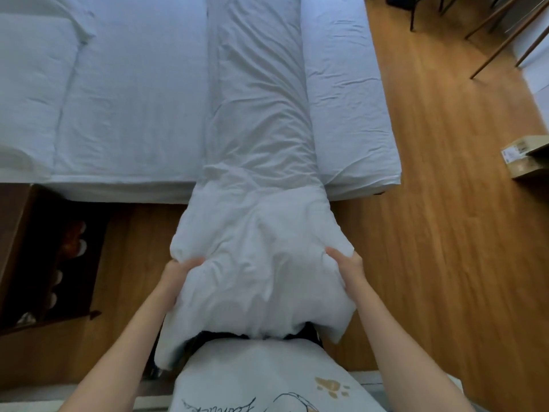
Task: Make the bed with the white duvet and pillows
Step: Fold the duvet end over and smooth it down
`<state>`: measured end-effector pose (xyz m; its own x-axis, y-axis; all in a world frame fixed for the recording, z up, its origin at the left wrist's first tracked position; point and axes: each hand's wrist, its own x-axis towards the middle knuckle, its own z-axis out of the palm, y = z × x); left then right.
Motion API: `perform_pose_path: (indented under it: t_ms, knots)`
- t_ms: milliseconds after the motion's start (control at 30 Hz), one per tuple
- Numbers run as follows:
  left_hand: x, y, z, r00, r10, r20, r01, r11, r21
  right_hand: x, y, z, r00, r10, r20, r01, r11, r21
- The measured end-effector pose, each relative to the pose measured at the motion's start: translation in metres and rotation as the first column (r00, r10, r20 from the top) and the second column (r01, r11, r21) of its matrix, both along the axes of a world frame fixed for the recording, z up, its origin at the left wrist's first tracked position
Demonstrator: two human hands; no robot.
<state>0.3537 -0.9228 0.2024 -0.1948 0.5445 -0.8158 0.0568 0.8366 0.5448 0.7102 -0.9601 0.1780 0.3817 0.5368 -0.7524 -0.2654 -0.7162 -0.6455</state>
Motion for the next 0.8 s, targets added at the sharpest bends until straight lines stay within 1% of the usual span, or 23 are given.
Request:
perform_pose_path:
  t_ms: [67, 167, 233, 267, 300, 367, 400, 433, 467, 500, 533, 567, 600, 633, 667, 733, 800]
  knots:
    - [-0.003, 0.040, 0.008, 0.999, 0.042, -0.002, -0.042, 0.999, 0.028, 0.003, 0.036, 0.005, 0.999, -0.040, -0.014, 0.040, 0.999, -0.012]
    - [0.000, 0.107, 0.026, 0.983, 0.134, 0.122, -0.136, 0.991, 0.009, 0.012, 0.102, 0.016, 0.994, -0.105, -0.020, 0.104, 0.994, -0.035]
    - [0.002, 0.148, 0.039, 0.970, 0.135, 0.204, -0.141, 0.990, 0.012, 0.021, 0.146, 0.023, 0.992, -0.125, -0.028, 0.124, 0.992, -0.025]
    - [0.002, 0.167, 0.042, 0.970, 0.103, 0.218, -0.112, 0.993, 0.030, 0.025, 0.166, 0.030, 0.991, -0.132, -0.035, 0.131, 0.991, -0.009]
    - [0.001, 0.186, 0.046, 0.975, 0.078, 0.208, -0.091, 0.994, 0.057, 0.028, 0.186, 0.034, 0.990, -0.131, -0.042, 0.131, 0.991, -0.001]
    - [-0.004, 0.225, 0.042, 0.994, -0.107, 0.004, 0.106, 0.985, 0.137, 0.031, 0.220, 0.045, 0.992, -0.124, -0.023, 0.124, 0.992, 0.008]
    - [-0.002, 0.244, 0.042, 0.978, -0.197, -0.075, 0.206, 0.967, 0.149, 0.033, 0.236, 0.048, 0.993, -0.117, 0.000, 0.117, 0.993, 0.006]
    - [0.000, 0.260, 0.042, 0.967, -0.203, -0.156, 0.226, 0.963, 0.148, 0.037, 0.251, 0.047, 0.994, -0.104, 0.038, 0.104, 0.995, -0.004]
    - [0.001, 0.275, 0.041, 0.947, -0.244, -0.211, 0.276, 0.951, 0.139, 0.039, 0.264, 0.047, 0.995, -0.067, 0.071, 0.068, 0.997, -0.023]
    - [0.002, 0.287, 0.039, 0.942, -0.253, -0.221, 0.280, 0.955, 0.103, 0.041, 0.273, 0.042, 0.996, -0.030, 0.086, 0.033, 0.999, -0.034]
    - [0.005, 0.297, 0.040, 0.932, -0.294, -0.210, 0.317, 0.945, 0.082, 0.046, 0.282, 0.034, 0.996, 0.008, 0.087, -0.005, 0.999, -0.034]
    - [0.007, 0.307, 0.036, 0.960, -0.224, -0.167, 0.241, 0.967, 0.084, 0.051, 0.293, 0.025, 0.995, 0.048, 0.087, -0.044, 0.998, -0.051]
    - [0.009, 0.317, 0.031, 0.975, -0.187, -0.118, 0.198, 0.976, 0.086, 0.051, 0.303, 0.023, 0.995, 0.068, 0.078, -0.063, 0.996, -0.069]
    - [0.013, 0.327, 0.030, 0.978, -0.186, -0.095, 0.192, 0.979, 0.067, 0.051, 0.313, 0.023, 0.994, 0.078, 0.074, -0.071, 0.993, -0.092]
    - [0.017, 0.338, 0.026, 0.976, -0.191, -0.102, 0.197, 0.979, 0.053, 0.048, 0.324, 0.027, 0.994, 0.088, 0.071, -0.080, 0.991, -0.109]
    - [0.021, 0.363, 0.016, 0.976, -0.148, -0.159, 0.159, 0.985, 0.061, 0.052, 0.352, 0.026, 0.991, 0.113, 0.067, -0.104, 0.987, -0.120]
    - [0.028, 0.390, 0.010, 0.977, -0.107, -0.185, 0.116, 0.992, 0.041, 0.064, 0.389, 0.020, 0.992, 0.121, 0.044, -0.116, 0.988, -0.099]
